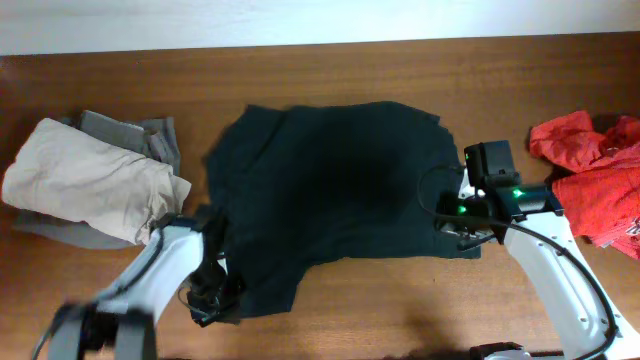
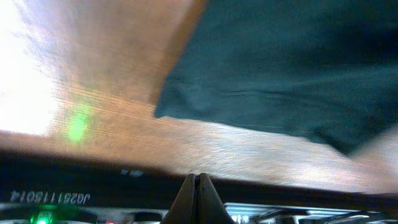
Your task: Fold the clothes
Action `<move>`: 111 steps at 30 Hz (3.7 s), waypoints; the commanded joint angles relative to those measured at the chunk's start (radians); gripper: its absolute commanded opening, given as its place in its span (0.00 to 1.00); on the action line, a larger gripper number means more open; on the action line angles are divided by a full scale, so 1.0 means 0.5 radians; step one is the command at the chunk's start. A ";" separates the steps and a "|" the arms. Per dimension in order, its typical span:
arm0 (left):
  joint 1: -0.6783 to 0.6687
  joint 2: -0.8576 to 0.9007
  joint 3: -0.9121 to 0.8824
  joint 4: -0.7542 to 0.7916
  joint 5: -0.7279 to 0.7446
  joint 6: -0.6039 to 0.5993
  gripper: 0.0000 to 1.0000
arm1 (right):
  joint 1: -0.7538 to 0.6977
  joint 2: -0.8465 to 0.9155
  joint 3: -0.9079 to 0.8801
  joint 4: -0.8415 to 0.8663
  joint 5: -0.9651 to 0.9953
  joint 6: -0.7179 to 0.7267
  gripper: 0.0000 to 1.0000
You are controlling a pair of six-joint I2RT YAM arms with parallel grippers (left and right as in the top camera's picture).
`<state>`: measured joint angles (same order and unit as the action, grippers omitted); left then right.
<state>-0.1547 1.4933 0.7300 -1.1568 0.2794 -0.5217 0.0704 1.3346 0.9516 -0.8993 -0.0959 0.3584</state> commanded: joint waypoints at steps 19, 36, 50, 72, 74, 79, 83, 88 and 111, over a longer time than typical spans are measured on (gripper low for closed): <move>-0.003 0.148 0.104 1.566 -0.380 0.630 0.00 | -0.013 0.678 -0.009 0.236 -0.072 0.097 0.04; -0.002 0.381 0.104 1.700 -0.381 0.675 0.00 | -0.314 0.897 -0.121 -0.078 0.374 0.253 0.04; -0.002 0.202 0.497 1.413 -0.307 0.855 0.00 | -0.443 0.548 0.052 -0.141 -0.218 -0.188 0.04; -0.002 1.025 0.983 2.359 -0.297 1.093 0.03 | -0.289 0.440 0.214 0.809 -0.542 -0.201 0.04; -0.002 1.139 1.079 2.360 -0.298 1.115 0.03 | -0.230 0.529 0.214 0.915 -0.538 -0.201 0.04; -0.002 1.300 1.242 2.358 -0.298 1.122 0.03 | -0.164 0.713 0.214 1.115 -0.494 -0.201 0.04; -0.002 1.383 1.299 2.341 -0.298 1.146 0.03 | -0.164 0.883 0.214 1.255 -0.480 -0.199 0.04; -0.002 1.506 1.301 2.319 -0.298 1.176 0.03 | -0.163 1.051 0.214 1.439 -0.449 -0.199 0.04; 0.150 1.569 1.318 2.094 -0.935 1.104 0.02 | -0.167 1.360 0.215 1.219 0.519 -0.005 0.04</move>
<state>-0.1150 2.2158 1.4132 -0.0681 -0.1139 0.0406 0.0002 1.9514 1.1076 -0.2356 -0.0158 0.3412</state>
